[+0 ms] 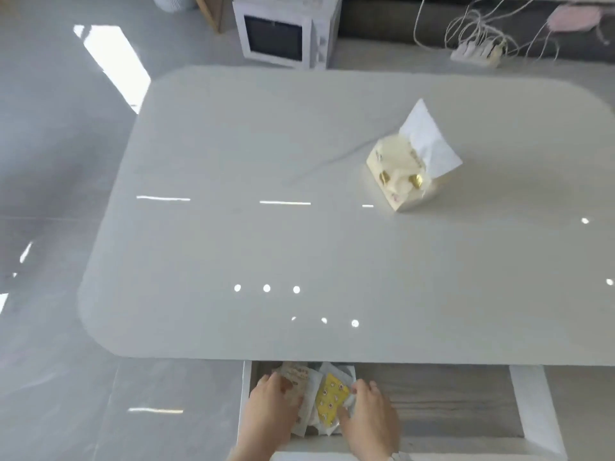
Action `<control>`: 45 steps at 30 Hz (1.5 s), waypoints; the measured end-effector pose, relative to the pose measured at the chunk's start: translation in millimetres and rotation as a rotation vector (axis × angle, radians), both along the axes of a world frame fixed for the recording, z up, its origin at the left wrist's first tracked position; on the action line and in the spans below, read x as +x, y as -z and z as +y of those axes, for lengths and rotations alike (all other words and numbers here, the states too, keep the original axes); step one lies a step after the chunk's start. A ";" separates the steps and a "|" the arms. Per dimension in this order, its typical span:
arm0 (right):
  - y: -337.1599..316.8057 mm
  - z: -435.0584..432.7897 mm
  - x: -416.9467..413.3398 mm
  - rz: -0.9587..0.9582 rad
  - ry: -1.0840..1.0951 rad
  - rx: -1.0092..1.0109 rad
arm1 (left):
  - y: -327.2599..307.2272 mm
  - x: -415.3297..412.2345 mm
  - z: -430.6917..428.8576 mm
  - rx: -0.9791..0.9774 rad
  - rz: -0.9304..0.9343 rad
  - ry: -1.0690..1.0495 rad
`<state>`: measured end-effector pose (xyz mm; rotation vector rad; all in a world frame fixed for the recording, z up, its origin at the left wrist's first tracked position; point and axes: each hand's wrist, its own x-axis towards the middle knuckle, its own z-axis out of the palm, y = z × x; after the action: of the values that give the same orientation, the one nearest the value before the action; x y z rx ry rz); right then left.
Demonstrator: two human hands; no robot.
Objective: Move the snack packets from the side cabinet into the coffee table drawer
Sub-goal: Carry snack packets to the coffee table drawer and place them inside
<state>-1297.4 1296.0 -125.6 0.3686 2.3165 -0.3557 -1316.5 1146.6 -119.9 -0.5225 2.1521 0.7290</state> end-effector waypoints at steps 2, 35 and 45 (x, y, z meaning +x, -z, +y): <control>-57.3 -1.5 -28.1 0.090 -0.063 -0.043 | -61.5 -31.9 -0.5 0.031 0.108 0.012; -582.4 -480.9 39.6 1.188 -1.256 -0.308 | -569.7 189.7 -461.2 -0.989 0.743 -0.324; -580.3 -711.3 181.3 1.175 -1.701 -0.541 | -564.3 381.7 -614.1 -1.187 0.415 -0.687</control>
<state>-1116.2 584.7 454.7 -2.4378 2.3490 -0.2590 -934.8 532.5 444.4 -1.9109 2.6468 -0.2676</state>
